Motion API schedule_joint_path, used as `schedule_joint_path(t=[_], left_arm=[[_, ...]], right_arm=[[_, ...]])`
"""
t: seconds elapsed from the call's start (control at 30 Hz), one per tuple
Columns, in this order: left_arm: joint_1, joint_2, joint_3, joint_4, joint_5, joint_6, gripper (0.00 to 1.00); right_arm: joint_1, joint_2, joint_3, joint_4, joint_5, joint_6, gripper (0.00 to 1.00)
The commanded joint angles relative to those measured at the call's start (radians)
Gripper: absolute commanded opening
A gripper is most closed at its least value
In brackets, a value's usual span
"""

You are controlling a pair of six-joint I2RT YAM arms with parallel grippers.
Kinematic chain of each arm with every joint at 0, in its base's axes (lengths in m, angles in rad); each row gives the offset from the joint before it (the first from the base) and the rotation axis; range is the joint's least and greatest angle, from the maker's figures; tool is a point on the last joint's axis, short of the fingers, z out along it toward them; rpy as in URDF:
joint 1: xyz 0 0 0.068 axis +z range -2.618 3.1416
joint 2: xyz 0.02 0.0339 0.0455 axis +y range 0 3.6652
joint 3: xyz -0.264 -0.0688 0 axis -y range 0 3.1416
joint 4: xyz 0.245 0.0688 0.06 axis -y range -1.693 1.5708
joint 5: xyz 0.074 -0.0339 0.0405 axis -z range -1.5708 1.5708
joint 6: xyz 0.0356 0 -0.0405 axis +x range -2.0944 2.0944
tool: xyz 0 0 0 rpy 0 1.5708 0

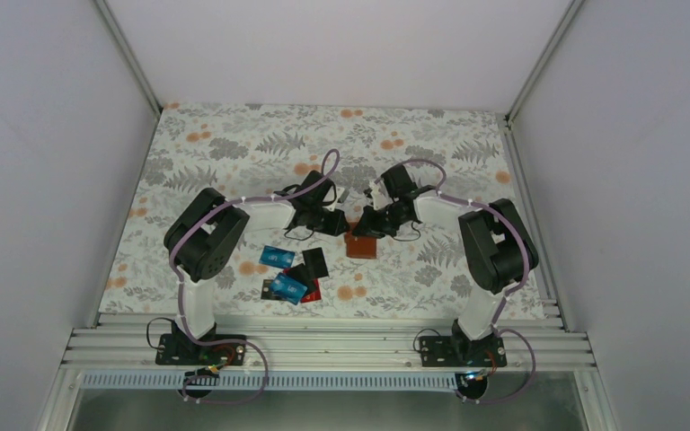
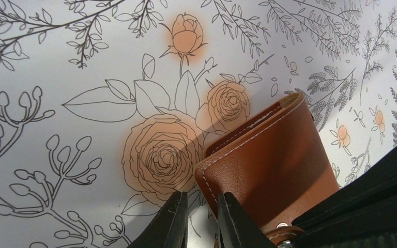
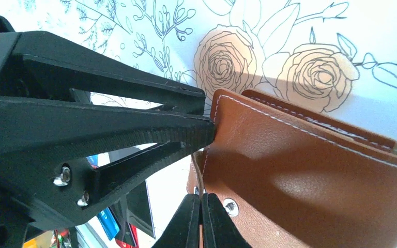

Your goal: Put the credit cards into the card holder

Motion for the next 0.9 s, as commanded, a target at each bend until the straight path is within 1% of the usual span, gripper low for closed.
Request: schedule_joint_path(t=[0.0,0.53,0.87], left_arm=[[-0.007,0.017,0.025,-0.018,-0.034,0.025,0.17],[-0.014,0.015,0.035,-0.028,-0.056,0.019,0.17],[-0.015,0.015,0.037,-0.036,-0.071,0.021,0.17]], right_arm=[[0.012,-0.011,0.033,-0.043,0.035,-0.014,0.04],[0.011,-0.024,0.017,-0.066,0.031,0.008,0.05],[0.011,-0.026,0.011,-0.081,0.071,0.009,0.05]])
